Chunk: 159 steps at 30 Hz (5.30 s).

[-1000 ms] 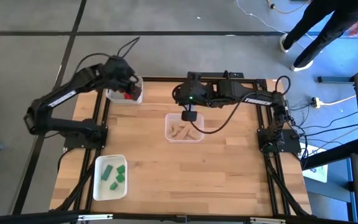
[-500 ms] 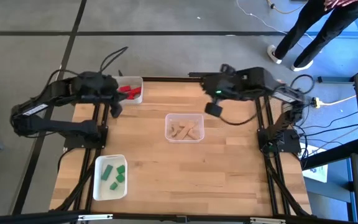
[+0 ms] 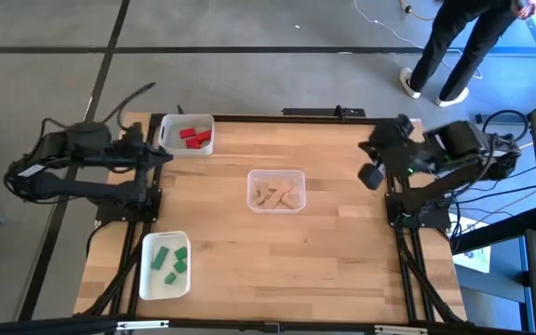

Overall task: Sort & place blocks by color
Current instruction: Return to Home Position

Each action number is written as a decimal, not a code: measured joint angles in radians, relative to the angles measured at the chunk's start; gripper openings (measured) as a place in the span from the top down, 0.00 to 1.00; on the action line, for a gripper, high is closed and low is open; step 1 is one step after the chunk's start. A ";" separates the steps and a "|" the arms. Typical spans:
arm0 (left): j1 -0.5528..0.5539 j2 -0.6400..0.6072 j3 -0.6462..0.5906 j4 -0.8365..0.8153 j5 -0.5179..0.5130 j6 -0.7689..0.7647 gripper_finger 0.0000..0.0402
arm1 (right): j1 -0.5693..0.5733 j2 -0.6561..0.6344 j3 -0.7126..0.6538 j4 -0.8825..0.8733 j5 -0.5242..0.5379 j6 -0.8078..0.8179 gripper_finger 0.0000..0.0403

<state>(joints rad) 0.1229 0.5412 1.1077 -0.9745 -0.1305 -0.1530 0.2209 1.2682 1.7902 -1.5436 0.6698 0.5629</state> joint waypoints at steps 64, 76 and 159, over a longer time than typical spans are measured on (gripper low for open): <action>-0.003 -0.537 -0.856 0.939 0.384 -0.133 1.00 | 0.293 -1.212 -1.317 1.164 -0.210 -0.440 1.00; -0.004 -0.537 -0.911 0.999 0.383 -0.071 1.00 | 0.292 -1.265 -1.356 1.131 -0.219 -0.411 1.00; -0.003 -0.537 -1.099 1.142 0.158 0.105 1.00 | 0.286 -1.253 -1.783 1.670 -0.378 -0.573 1.00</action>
<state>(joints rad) 0.1196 0.0044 0.0086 0.1670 0.0271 -0.0483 0.5070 0.0152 0.0074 0.1259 0.2918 -0.0104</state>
